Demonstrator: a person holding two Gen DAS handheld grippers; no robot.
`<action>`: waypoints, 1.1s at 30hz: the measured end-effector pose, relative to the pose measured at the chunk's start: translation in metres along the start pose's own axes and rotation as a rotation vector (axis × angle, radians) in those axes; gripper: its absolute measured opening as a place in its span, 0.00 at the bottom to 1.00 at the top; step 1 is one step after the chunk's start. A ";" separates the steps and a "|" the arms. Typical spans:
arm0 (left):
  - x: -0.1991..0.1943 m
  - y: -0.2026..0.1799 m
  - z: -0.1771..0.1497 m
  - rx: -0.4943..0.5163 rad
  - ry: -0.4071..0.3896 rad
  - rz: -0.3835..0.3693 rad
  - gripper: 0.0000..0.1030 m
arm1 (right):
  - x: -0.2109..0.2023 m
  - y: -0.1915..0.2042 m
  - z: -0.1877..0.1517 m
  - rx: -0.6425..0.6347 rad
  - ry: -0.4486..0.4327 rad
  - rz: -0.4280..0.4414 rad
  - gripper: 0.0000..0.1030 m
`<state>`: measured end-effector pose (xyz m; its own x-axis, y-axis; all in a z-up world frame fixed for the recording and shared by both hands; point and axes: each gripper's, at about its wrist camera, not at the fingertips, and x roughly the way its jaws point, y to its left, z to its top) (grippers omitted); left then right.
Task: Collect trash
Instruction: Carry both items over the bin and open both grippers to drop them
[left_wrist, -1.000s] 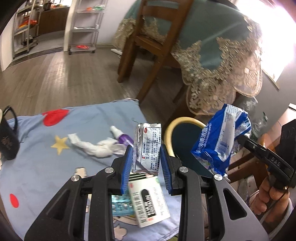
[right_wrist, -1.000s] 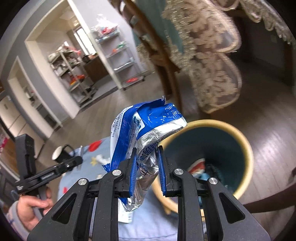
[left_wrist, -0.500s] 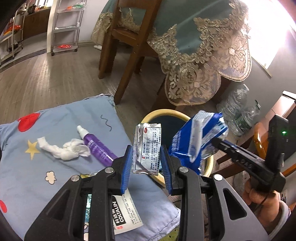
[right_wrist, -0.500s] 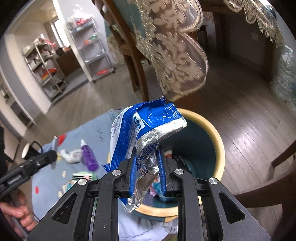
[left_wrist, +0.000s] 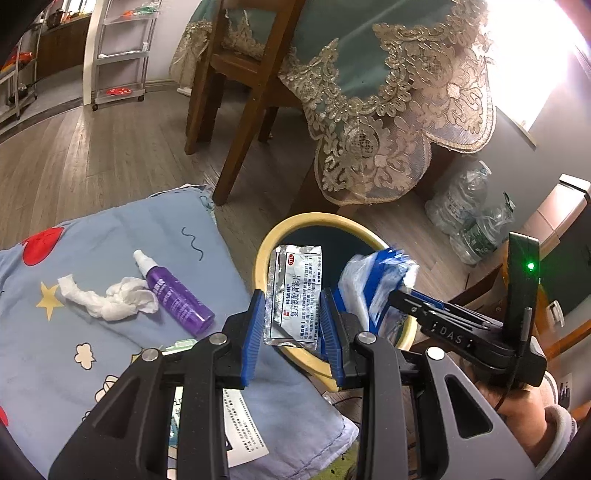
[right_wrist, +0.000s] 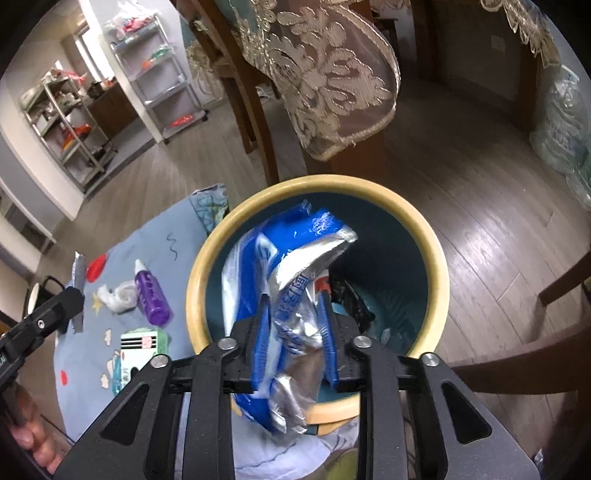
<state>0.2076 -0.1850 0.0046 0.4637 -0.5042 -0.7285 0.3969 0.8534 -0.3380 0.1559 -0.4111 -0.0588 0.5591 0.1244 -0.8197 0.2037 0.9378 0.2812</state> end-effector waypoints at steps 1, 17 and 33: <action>0.001 -0.002 0.000 0.002 0.002 -0.002 0.29 | 0.001 -0.001 0.001 0.002 0.000 0.002 0.35; 0.044 -0.047 0.005 0.081 0.063 -0.092 0.29 | -0.067 -0.011 0.003 0.054 -0.179 0.059 0.58; 0.067 -0.045 0.006 0.095 0.058 -0.115 0.70 | -0.069 -0.027 0.001 0.115 -0.207 0.071 0.59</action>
<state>0.2256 -0.2578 -0.0254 0.3656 -0.5872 -0.7222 0.5192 0.7726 -0.3654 0.1126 -0.4448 -0.0096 0.7259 0.1084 -0.6792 0.2417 0.8843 0.3995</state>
